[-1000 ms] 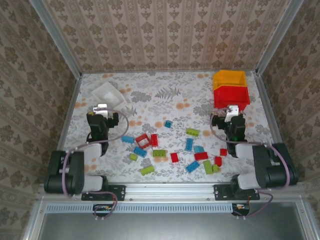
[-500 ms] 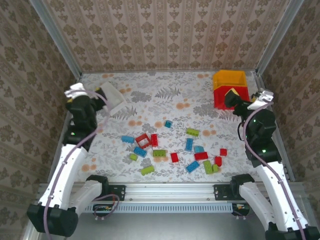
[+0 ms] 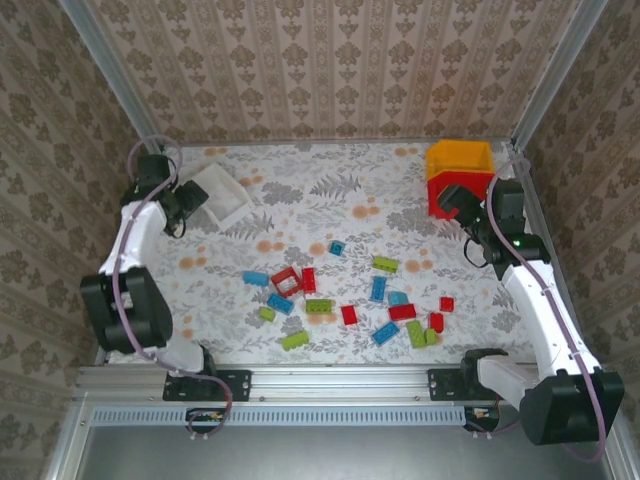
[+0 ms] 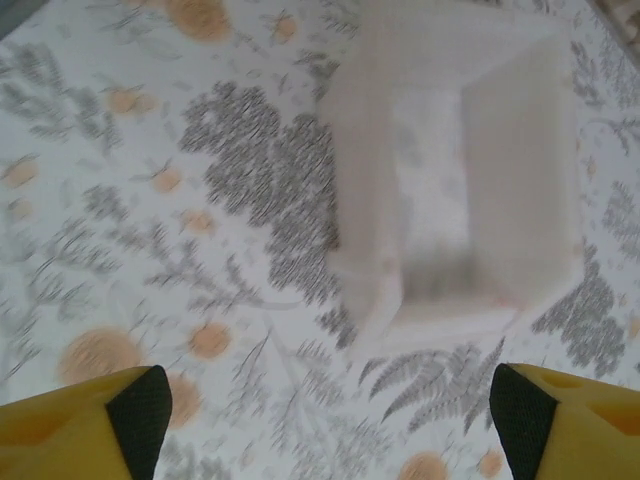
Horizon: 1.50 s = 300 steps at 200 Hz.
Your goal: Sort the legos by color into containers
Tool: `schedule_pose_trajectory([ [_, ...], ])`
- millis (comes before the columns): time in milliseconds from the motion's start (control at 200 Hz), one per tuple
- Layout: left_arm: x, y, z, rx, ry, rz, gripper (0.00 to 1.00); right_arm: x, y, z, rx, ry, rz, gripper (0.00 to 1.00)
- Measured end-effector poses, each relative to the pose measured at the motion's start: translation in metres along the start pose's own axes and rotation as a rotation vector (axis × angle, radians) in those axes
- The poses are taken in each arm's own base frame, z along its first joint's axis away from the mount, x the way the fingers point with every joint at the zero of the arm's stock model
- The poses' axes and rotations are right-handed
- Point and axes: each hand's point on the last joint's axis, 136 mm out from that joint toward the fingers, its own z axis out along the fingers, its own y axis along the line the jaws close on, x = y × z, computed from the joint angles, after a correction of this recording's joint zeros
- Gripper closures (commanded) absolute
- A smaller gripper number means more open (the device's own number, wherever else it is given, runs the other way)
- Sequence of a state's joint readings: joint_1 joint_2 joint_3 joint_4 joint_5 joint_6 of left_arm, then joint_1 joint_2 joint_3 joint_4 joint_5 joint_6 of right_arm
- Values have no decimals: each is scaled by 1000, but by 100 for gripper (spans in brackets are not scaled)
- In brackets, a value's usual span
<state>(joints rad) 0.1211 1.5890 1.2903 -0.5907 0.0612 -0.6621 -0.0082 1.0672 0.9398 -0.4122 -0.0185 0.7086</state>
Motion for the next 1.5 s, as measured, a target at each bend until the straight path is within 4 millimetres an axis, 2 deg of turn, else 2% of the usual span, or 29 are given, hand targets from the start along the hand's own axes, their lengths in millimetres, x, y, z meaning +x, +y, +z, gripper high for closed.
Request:
schedule_pose_trajectory([
  [105, -17, -9, 30, 17, 45, -20, 18, 6, 0, 12, 15, 51, 16, 6],
  [200, -22, -12, 58, 20, 93, -32, 24, 10, -1, 20, 29, 88, 26, 6],
  [340, -16, -14, 93, 4, 173, -34, 30, 8, 2, 28, 40, 110, 47, 7],
  [440, -6, -14, 109, -17, 213, -27, 34, 6, -1, 37, 52, 124, 86, 7],
  [565, 5, -12, 117, -34, 249, -11, 45, 3, -12, 56, 96, 144, 161, 8],
  [665, 5, -14, 122, -34, 255, 11, 55, 2, -23, 71, 132, 148, 228, 11],
  [840, 7, -19, 121, -41, 256, 60, 76, -7, -50, 84, 202, 116, 381, 13],
  [985, 17, -26, 121, -43, 271, 118, 89, -14, -67, 97, 243, 76, 479, 14],
  [1165, 30, -38, 120, -26, 291, 183, 94, -8, -83, 123, 302, 92, 532, 14],
  [1370, 51, -59, 117, -5, 320, 262, 96, -29, -88, 152, 322, 80, 558, 19],
  [1500, 71, -79, 113, 13, 343, 323, 97, -29, -99, 163, 348, 90, 568, 27],
])
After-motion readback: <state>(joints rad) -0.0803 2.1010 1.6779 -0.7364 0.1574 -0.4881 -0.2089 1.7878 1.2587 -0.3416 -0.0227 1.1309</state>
